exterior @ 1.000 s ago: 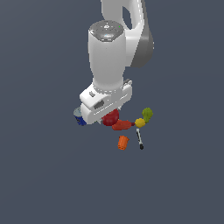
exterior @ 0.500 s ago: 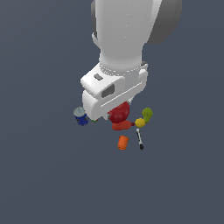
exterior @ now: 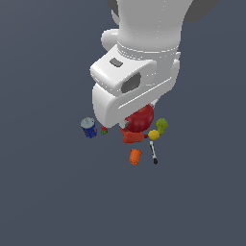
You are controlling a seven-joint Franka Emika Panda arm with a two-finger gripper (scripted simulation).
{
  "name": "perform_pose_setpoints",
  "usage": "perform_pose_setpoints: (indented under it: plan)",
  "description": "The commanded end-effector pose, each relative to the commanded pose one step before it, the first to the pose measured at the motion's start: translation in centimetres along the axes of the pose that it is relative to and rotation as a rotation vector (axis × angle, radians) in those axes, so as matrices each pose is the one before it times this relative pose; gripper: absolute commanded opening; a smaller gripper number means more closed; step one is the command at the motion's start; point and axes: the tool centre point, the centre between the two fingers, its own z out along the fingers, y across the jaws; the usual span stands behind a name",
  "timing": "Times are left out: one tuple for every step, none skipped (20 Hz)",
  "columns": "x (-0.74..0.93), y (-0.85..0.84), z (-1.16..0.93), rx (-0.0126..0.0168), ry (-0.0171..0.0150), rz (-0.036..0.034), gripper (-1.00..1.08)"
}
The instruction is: Pick up a designated object from a clutter of objects.
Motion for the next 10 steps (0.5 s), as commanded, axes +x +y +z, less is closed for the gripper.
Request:
perform_pose_setpoints:
  plan:
    - [0.52,0.082,-0.956,-0.00133,0.00168,0.00034,-1.0]
    - [0.156,0.022,-0.241,0.0,0.0,0.0,-1.0]
    - [0.138,0.02,-0.212,0.0,0.0,0.0,-1.0]
    - [0.121,0.018,-0.184,0.0,0.0,0.0,-1.0]
    - [0.104,0.016,-0.157,0.0,0.0,0.0,-1.0]
    - [0.087,0.014,-0.131,0.0,0.0,0.0,-1.0]
    - [0.071,0.012,-0.106,0.0,0.0,0.0,-1.0]
    - [0.055,0.009,-0.082,0.0,0.0,0.0,-1.0]
    - [0.039,0.007,-0.058,0.0,0.0,0.0,-1.0]
    - [0.023,0.004,-0.035,0.0,0.0,0.0,-1.0]
